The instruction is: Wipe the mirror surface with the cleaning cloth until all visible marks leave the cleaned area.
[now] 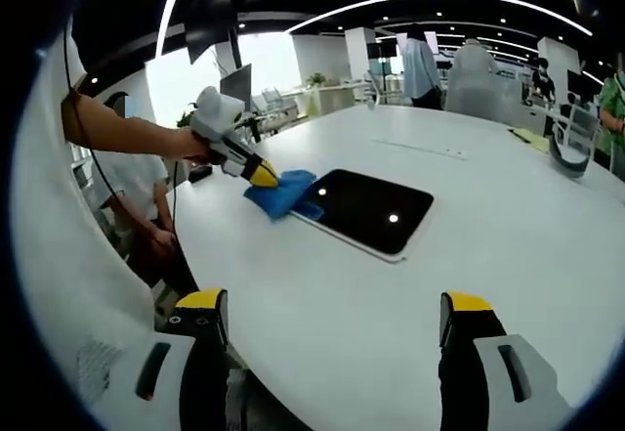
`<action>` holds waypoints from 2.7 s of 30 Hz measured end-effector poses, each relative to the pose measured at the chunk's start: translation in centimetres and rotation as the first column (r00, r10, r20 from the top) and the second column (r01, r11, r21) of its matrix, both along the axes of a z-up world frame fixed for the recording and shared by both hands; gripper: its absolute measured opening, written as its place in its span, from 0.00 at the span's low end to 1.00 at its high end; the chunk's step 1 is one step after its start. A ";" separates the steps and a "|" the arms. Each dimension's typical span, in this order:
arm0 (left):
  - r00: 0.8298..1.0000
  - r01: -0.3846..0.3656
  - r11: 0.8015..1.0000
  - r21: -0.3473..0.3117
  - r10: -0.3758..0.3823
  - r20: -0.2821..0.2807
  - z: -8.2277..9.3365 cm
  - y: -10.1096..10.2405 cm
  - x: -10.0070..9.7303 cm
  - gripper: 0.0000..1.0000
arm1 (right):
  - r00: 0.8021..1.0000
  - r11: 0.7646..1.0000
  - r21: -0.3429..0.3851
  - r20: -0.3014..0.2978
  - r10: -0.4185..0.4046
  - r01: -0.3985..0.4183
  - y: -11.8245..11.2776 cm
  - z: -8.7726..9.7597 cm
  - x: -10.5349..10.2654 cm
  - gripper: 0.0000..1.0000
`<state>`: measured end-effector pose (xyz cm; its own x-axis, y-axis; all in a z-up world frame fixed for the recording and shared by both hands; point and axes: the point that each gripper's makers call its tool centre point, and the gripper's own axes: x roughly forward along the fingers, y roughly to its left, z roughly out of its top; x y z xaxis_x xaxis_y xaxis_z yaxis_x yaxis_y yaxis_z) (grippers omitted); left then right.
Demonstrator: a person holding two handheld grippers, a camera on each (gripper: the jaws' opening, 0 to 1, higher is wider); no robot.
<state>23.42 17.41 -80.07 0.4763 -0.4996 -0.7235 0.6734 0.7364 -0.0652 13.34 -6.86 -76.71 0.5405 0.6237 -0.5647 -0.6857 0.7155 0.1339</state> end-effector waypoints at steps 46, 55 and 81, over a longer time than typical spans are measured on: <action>0.999 0.030 0.993 0.114 -0.027 -0.024 -4.7 5.0 -7.0 0.11 | 0.999 1.000 0.004 0.015 0.031 -0.031 0.8 0.3 -0.2 0.89; 1.000 -0.013 0.995 0.095 0.013 0.007 -4.8 6.0 -6.1 0.28 | 1.000 1.000 -0.001 0.010 0.028 -0.028 0.7 0.1 -0.3 0.89; 0.999 -0.028 0.996 0.082 0.025 0.028 -3.6 6.1 -6.0 0.43 | 1.000 1.000 -0.002 0.013 0.022 -0.022 1.0 0.4 0.1 0.89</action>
<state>17.42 23.51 -83.62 0.5087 -0.4261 -0.7481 0.6542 0.7562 0.0142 13.45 -5.87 -76.35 0.5339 0.6347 -0.5588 -0.7031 0.7003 0.1237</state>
